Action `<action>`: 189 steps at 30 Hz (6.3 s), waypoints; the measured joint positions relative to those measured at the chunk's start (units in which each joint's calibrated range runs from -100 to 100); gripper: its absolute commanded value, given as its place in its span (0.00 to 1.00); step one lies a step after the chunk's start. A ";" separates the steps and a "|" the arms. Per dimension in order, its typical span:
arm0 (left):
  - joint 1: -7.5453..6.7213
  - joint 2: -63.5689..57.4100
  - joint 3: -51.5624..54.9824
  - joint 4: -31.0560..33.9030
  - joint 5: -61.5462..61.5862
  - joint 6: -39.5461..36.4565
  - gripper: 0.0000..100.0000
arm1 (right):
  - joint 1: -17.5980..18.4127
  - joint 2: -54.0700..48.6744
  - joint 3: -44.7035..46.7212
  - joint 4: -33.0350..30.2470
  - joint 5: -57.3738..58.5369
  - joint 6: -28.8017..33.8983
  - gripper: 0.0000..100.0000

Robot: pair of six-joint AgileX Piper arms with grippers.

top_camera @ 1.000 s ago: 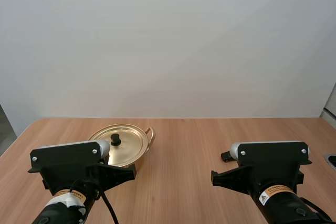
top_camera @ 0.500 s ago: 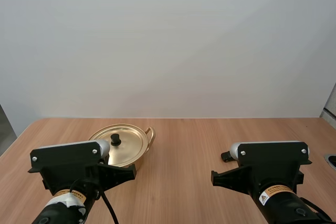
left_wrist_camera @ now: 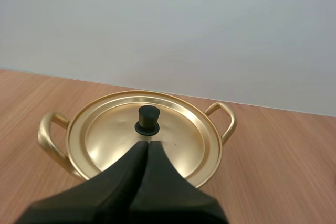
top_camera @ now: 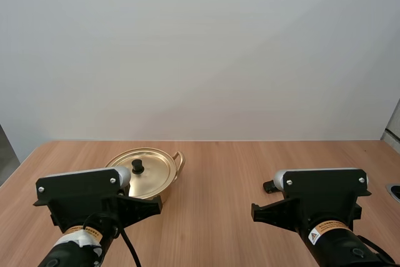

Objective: Open the pot, put the car inside, and close it

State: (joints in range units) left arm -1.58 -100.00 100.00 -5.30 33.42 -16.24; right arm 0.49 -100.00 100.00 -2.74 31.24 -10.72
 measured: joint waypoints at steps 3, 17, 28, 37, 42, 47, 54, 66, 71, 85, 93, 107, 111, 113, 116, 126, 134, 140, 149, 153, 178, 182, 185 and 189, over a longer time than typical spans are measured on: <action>0.00 0.00 0.00 0.00 0.00 0.00 0.00 | 0.00 0.00 0.00 0.00 0.00 0.00 0.00; 0.00 0.00 0.00 0.00 0.00 0.00 0.00 | 0.00 0.00 0.00 0.00 0.00 0.00 0.00; 0.00 0.00 0.00 0.00 0.00 0.00 0.00 | 0.00 0.00 0.00 0.00 0.00 0.00 0.00; 0.00 0.00 0.00 0.00 0.00 0.00 0.00 | 0.00 0.00 0.00 0.00 0.00 0.00 0.00; 0.00 0.00 0.00 0.00 0.00 0.00 0.00 | 0.00 0.00 0.00 0.00 0.00 0.00 0.00; 0.00 0.00 0.00 0.00 0.00 0.00 0.00 | 0.00 0.00 0.00 0.00 0.00 0.00 0.00; 0.00 0.00 0.00 0.00 0.00 0.00 0.00 | 0.00 0.00 0.00 0.00 0.00 0.00 0.00; 0.00 0.00 0.00 0.00 0.00 0.00 0.00 | 0.00 0.00 0.00 0.00 0.00 0.00 0.00; 0.00 0.00 0.00 0.00 0.00 0.00 0.00 | 0.00 0.00 0.00 0.00 0.00 0.00 0.00; 0.00 0.00 0.00 0.00 0.00 0.00 0.00 | 0.00 0.00 0.00 0.00 0.00 0.00 0.00; 0.00 0.00 0.00 0.00 0.00 0.00 0.00 | 0.00 0.00 0.00 0.00 0.00 0.00 0.00; 0.00 0.00 0.00 0.00 0.00 0.00 0.00 | 0.00 0.00 0.00 0.00 0.00 0.00 0.00; 0.00 0.00 0.00 0.00 0.00 0.00 0.00 | 0.00 0.00 0.00 0.00 0.00 0.00 0.00; 0.00 0.00 0.00 0.00 0.00 0.00 0.00 | 0.00 0.00 0.00 0.00 0.00 0.00 0.00; 0.00 0.00 0.00 0.00 0.00 0.00 0.00 | 0.00 0.00 0.00 0.00 0.00 0.00 0.00; 0.00 0.00 0.00 -0.10 0.00 0.00 0.00 | 0.00 0.00 0.00 0.00 0.00 0.00 0.00; 0.00 0.00 0.00 -0.10 -12.20 0.00 0.00 | 0.00 0.00 0.00 -0.86 -3.20 0.00 0.00; 0.00 0.00 -1.90 -0.10 -28.21 2.28 0.00 | 0.00 0.00 0.00 -7.81 -17.90 -4.33 0.00; 0.00 0.00 -11.55 -6.57 -51.42 15.36 0.00 | 0.17 0.00 -7.56 -10.07 -41.07 -5.40 0.00; 0.00 0.00 -13.83 -4.70 -54.63 20.12 0.00 | 0.17 0.00 -13.78 -10.07 -44.07 -5.29 0.00; 2.81 36.08 -61.23 -7.12 4.58 24.90 0.00 | 0.17 0.00 -23.60 -7.86 9.23 -5.38 0.00; 3.57 43.63 -69.22 -7.28 15.00 30.02 0.00 | 0.17 0.00 -23.60 -7.86 9.21 -5.38 0.00; 3.57 49.29 -75.52 -6.25 23.22 31.96 0.00 | 0.17 0.00 -23.60 -7.86 9.21 -5.38 0.00; 3.57 57.43 -83.50 -6.25 33.12 32.07 0.00 | 0.17 0.00 -23.60 -7.86 9.21 -5.38 0.00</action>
State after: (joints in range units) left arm 1.99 -42.57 16.50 -11.56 66.54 15.82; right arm 0.66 -100.00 76.40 -10.59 40.45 -16.10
